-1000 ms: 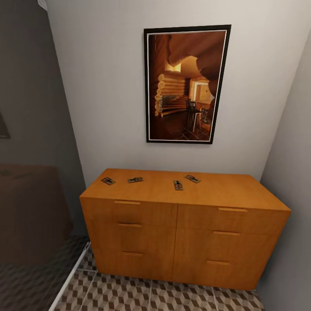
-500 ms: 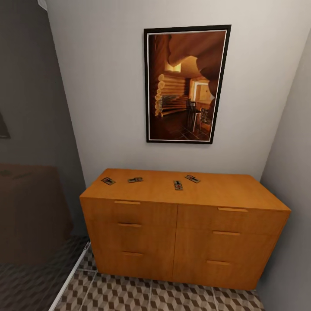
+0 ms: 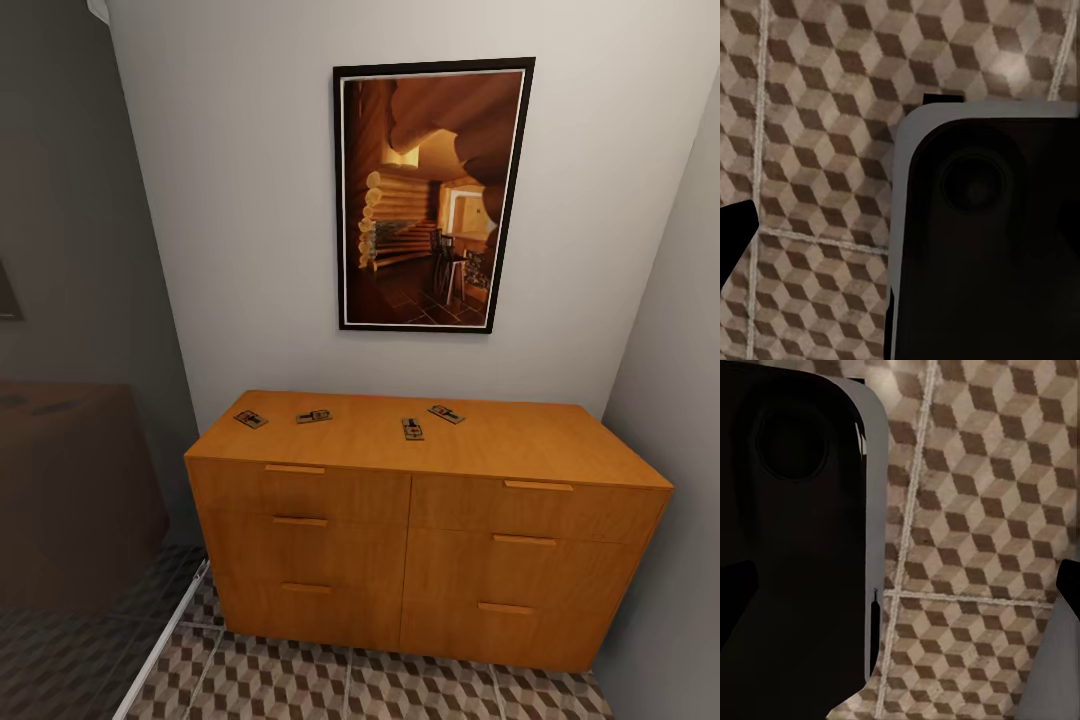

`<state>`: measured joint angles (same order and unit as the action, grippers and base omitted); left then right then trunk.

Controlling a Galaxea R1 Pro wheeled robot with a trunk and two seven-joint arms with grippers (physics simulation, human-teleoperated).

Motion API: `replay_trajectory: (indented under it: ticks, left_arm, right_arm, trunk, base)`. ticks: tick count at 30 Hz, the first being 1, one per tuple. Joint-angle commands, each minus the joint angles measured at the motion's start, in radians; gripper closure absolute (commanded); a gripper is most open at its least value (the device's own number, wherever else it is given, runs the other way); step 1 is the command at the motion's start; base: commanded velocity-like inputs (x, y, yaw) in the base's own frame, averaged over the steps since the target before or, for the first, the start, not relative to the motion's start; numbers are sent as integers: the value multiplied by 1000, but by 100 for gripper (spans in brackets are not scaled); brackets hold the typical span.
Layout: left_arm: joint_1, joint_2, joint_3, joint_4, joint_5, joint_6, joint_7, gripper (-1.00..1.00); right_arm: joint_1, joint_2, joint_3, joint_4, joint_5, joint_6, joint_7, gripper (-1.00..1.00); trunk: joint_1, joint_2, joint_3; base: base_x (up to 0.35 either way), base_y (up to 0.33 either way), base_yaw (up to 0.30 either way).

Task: Take the four mousetraps from the cabinet in the bathroom and place them on the bathroom floor. Make sure all four end up on the same floor surface, and ensure that at least two of them are either under or directly next to the same bathroom sink.

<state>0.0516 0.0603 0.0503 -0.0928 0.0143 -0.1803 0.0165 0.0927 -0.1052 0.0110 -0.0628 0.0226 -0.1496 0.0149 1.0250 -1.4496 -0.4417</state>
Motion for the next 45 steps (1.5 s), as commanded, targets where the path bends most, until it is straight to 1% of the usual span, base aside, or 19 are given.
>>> replay_trajectory:
  ticks: [1,7,14,20,21,27,28,32,35,37,38,41,45]
  left_arm:
    - [1,0,5,-7,0,5,-1,-100]
    - [1,-2,5,-41,-5,34,-3,-100]
    - [2,-9,4,-80,-6,73,-6,-100]
    - [2,-11,4,-114,-4,106,-17,-100]
    - [2,-12,4,-813,-3,540,-20,-100]
    - [2,-12,3,-1032,1,627,-37,-100]
    - [2,-12,3,-1032,1,627,-37,-100]
    - [1,-13,3,-1153,4,686,-43,-100]
    - [-1,-13,3,-1225,5,733,-46,-100]
    - [-4,-14,3,-1260,6,763,-48,-100]
    - [-4,-14,3,-1260,6,763,-48,-100]
    - [-10,-18,3,-1293,6,802,-53,-100]
    - [-32,-38,3,-1318,7,836,-57,-100]
  right_arm:
    - [0,-1,0,-7,8,5,2,-100]
    - [-3,-2,-1,-41,42,38,2,-100]
    - [-5,3,-3,-81,81,77,3,-100]
    - [-5,4,-5,-114,87,111,4,-100]
    - [-5,3,-5,-694,88,487,5,-100]
    - [-5,0,-9,-911,89,596,6,-100]
    - [-5,0,-9,-911,89,596,6,-100]
    - [-5,-2,-11,-1035,89,659,7,-100]
    - [-5,-3,-13,-1118,89,699,9,-100]
    - [-5,-3,-13,-1172,88,721,10,-100]
    - [-5,-3,-13,-1172,88,721,10,-100]
    - [-5,-4,-14,-1249,88,751,11,-100]
    - [-5,-5,-15,-1339,88,790,12,-100]
  trunk:
    - [0,0,-1]
    - [0,0,-1]
    - [0,0,-1]
    - [0,0,-1]
    - [0,0,-1]
    - [0,0,-1]
    - [0,0,-1]
    - [0,0,-1]
    - [0,0,-1]
    - [0,0,-1]
    - [0,0,-1]
    - [0,0,-1]
    - [0,0,-1]
  base:
    - [0,0,0]
    - [0,0,0]
    - [0,0,0]
    - [0,0,0]
    - [0,0,0]
    - [0,0,0]
    - [0,0,0]
    - [0,0,0]
    - [0,0,0]
    - [0,0,0]
    - [0,0,0]
    - [0,0,0]
    - [0,0,0]
